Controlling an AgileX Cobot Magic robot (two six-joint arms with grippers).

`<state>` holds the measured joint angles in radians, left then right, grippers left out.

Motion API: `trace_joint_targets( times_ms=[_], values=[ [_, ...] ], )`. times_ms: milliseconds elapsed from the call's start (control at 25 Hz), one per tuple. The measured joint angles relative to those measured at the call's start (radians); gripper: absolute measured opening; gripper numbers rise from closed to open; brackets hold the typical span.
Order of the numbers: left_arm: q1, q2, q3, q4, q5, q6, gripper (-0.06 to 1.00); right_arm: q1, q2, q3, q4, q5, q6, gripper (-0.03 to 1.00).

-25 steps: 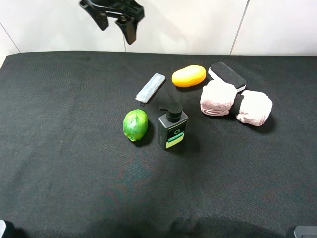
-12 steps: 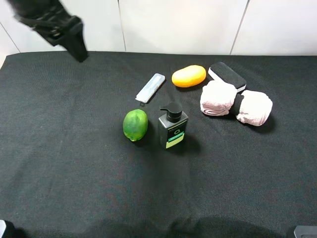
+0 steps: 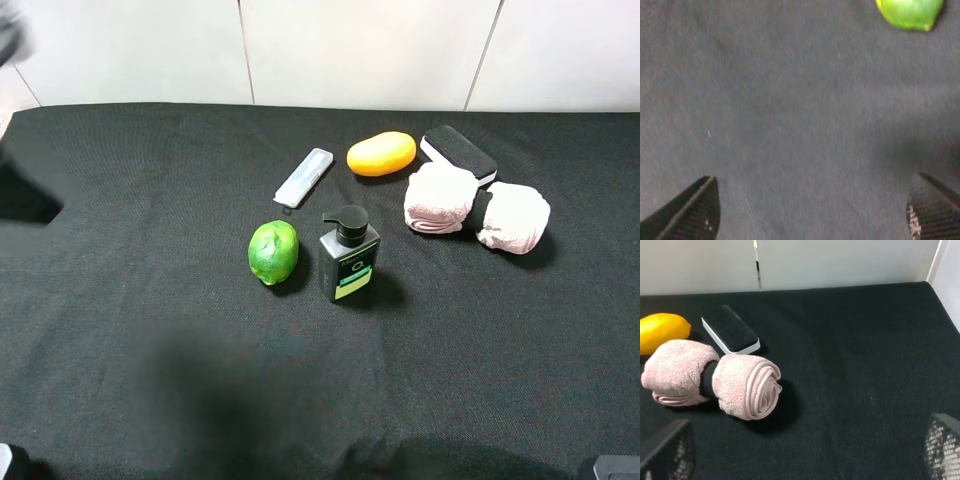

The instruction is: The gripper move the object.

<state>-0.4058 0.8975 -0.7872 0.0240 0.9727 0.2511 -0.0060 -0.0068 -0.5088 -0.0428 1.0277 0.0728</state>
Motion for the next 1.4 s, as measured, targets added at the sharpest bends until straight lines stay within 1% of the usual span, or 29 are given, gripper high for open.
trace_joint_targets(
  times_ms=[160,280,440,640,840,1080,1240,1400],
  values=[
    [0.000,-0.247,0.147,-0.002,0.015,-0.001,0.79,0.000,0.000,0.000,0.000,0.000,0.000,0.69],
    [0.000,-0.431,0.210,-0.002,0.077,-0.020,0.79,0.000,0.000,0.000,0.000,0.000,0.000,0.69],
    [0.000,-0.649,0.252,-0.002,0.153,-0.053,0.79,0.000,0.000,0.000,0.000,0.000,0.000,0.69],
    [0.000,-0.824,0.266,-0.002,0.171,-0.078,0.79,0.000,0.000,0.000,0.000,0.000,0.000,0.69],
    [0.000,-0.871,0.266,-0.003,0.172,-0.176,0.79,0.000,0.000,0.000,0.000,0.000,0.000,0.69],
    [0.000,-0.873,0.266,-0.024,0.165,-0.257,0.79,0.000,0.000,0.000,0.000,0.000,0.000,0.69],
    [0.000,-0.873,0.291,-0.009,0.113,-0.279,0.79,0.000,0.000,0.000,0.000,0.000,0.000,0.69],
    [0.000,-0.873,0.297,-0.001,0.104,-0.279,0.79,0.000,0.000,0.000,0.000,0.000,0.000,0.69]
  ],
)
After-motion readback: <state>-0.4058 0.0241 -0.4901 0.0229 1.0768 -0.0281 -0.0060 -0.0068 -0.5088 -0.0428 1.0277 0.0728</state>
